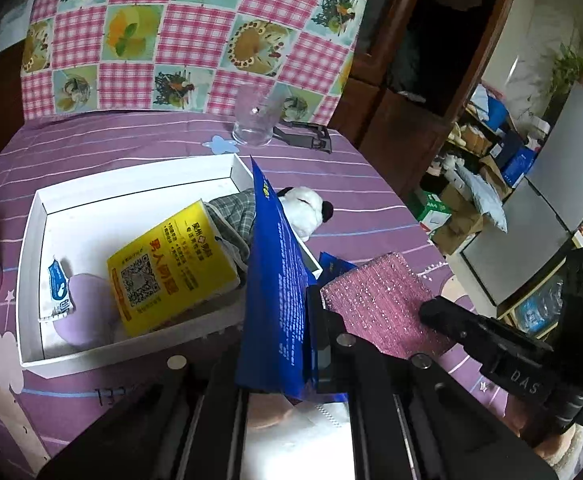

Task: Organize soft objects
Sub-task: 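Carry the blue packet and pink sponge over the white tray with both tools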

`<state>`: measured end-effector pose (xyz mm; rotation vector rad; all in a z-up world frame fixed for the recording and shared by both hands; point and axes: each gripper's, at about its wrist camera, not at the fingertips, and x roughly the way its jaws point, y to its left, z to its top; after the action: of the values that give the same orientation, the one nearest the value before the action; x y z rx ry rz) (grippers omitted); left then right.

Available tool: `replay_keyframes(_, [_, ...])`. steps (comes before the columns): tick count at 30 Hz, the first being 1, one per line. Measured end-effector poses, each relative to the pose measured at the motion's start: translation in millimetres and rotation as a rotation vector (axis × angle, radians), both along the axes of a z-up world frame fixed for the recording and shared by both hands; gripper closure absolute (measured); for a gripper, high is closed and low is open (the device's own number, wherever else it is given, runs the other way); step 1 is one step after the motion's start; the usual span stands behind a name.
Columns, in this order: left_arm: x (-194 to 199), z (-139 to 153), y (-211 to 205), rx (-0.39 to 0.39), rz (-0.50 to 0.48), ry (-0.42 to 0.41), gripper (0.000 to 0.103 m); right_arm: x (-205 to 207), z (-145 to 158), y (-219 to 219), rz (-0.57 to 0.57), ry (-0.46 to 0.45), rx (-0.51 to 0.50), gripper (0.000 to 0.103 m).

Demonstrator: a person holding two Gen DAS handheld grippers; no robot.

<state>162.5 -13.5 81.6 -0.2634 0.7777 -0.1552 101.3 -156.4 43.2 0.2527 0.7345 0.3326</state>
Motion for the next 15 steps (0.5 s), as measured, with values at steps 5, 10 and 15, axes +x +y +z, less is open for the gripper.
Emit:
replay_keyframes(5, [-4.6, 11.6, 15.1, -0.036, 0.008, -0.041, 0.099, 0.6, 6.3, 3.0, -0.036, 0.003, -0.009, 0.085])
replay_keyframes(10, [-11.3, 23.4, 41.4, -0.103, 0.048, -0.068, 0.099, -1.0, 16.1, 6.0, -0.048, 0.006, 0.011, 0.085])
replay_keyframes(15, [-14.6, 27.6, 55.3, -0.156, 0.050, -0.050, 0.099, -6.1, 34.0, 12.2, -0.046, -0.016, 0.020, 0.085])
